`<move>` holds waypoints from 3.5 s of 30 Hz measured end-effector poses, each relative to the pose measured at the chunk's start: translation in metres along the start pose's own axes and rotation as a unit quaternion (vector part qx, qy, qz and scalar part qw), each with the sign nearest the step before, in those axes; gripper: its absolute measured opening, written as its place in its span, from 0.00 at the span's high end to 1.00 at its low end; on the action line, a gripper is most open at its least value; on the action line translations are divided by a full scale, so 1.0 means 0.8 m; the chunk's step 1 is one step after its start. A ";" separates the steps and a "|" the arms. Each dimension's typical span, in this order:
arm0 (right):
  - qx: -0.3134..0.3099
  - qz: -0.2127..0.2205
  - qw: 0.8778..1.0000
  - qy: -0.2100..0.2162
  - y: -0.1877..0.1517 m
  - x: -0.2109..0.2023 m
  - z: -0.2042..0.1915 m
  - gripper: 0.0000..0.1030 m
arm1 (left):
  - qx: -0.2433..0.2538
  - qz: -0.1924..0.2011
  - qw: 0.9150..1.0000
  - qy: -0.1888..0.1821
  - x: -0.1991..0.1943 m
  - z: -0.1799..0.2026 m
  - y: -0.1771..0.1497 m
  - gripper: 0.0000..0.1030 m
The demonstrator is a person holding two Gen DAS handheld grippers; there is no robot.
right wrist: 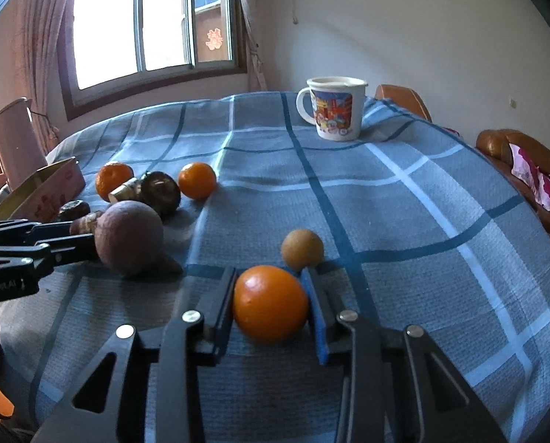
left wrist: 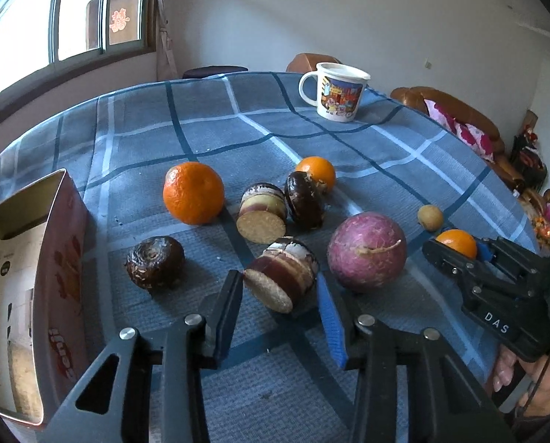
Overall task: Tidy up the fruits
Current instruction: 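Close the right tool on the large orange while the left tool moves toward the brown-topped jar, then close the left tool around the brown-topped jar, then carry the orange in the right tool and the jar in the left tool over the tin tray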
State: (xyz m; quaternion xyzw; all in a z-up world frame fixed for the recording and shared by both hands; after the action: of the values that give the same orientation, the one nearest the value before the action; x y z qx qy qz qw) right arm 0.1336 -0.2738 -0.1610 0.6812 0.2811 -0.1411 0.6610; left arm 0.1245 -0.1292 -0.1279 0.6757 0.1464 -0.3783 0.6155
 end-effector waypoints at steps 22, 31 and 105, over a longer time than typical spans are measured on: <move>-0.020 0.031 0.999 0.006 0.002 -0.009 -0.007 0.63 | -0.012 -0.036 0.999 -0.012 0.020 0.001 0.003 0.58; -0.022 0.034 0.999 0.007 0.002 -0.009 -0.008 0.63 | 0.001 -0.030 0.999 0.015 0.030 -0.006 0.026 0.45; -0.156 0.165 0.967 0.112 0.090 -0.054 -0.189 0.63 | -0.055 0.181 0.971 0.144 -0.132 -0.102 0.028 0.63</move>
State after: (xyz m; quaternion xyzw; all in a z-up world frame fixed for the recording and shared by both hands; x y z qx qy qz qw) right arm 0.1128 -0.1322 -0.0644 0.6182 0.2554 0.0932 0.7375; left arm 0.0960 -0.0286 -0.0423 0.7036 0.1293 -0.1506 0.6823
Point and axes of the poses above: each gripper's, at about its wrist camera, not at the fingertips, and x roughly the way its jaws point, z to its right, y to its top, the point moved 6 cm from there along x, roughly the way its jaws point, and after that the axes turned 5 degrees about y, right-handed, at the moved point
